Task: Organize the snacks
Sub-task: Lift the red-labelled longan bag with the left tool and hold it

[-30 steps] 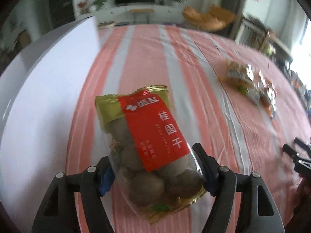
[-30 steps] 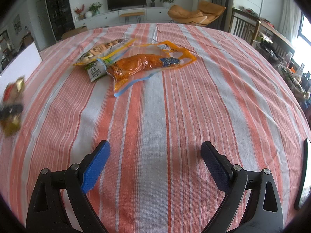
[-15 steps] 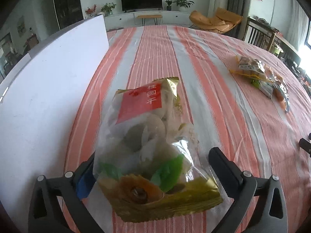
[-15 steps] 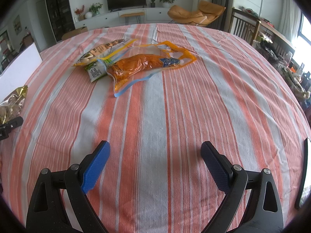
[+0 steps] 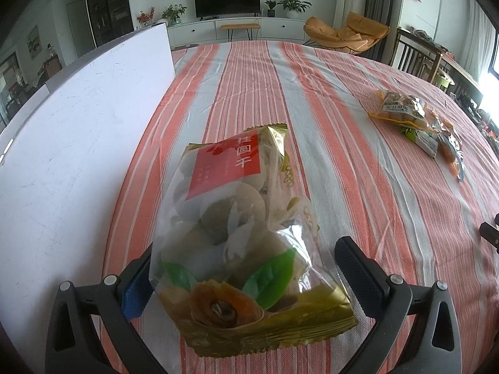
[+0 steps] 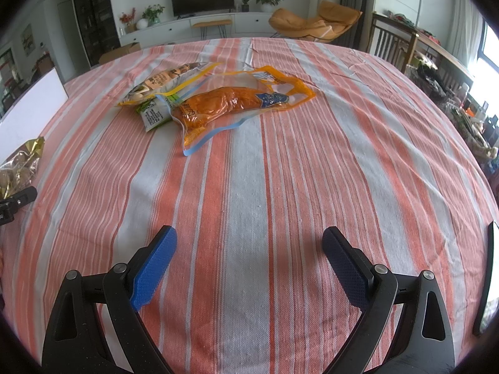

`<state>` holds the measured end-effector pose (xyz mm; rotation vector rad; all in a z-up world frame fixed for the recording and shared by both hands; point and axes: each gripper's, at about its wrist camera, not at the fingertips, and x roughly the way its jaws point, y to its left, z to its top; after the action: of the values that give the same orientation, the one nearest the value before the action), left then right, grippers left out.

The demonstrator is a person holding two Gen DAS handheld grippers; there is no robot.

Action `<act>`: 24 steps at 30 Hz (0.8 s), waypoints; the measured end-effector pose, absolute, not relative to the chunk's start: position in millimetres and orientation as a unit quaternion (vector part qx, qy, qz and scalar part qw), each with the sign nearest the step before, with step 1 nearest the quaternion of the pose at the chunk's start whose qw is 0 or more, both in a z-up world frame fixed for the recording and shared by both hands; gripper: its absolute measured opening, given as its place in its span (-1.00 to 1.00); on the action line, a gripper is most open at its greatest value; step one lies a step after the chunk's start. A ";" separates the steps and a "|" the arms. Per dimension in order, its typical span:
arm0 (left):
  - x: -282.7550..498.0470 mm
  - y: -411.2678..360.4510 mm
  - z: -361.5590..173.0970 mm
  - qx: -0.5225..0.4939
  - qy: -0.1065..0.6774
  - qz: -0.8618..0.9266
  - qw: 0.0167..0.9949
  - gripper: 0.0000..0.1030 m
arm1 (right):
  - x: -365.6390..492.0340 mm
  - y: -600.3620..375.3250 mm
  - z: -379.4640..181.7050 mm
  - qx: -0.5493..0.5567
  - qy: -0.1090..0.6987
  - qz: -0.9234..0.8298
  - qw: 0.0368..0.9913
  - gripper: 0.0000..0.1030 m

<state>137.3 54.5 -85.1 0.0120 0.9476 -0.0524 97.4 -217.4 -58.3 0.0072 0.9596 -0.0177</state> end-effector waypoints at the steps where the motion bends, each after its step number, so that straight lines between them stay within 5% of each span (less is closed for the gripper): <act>1: 136.9 54.5 -84.9 0.006 0.456 -0.025 0.889 1.00 | 97.3 -217.4 -58.3 0.003 0.462 -0.009 0.887 0.87; 24: 137.7 54.6 -85.6 0.006 0.456 -0.025 0.889 1.00 | 94.9 -217.3 -57.8 0.003 0.461 -0.008 0.887 0.87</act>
<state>137.7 54.6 -85.6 0.0119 0.9478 -0.0524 94.9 -217.3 -57.8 0.0066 0.9586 -0.0176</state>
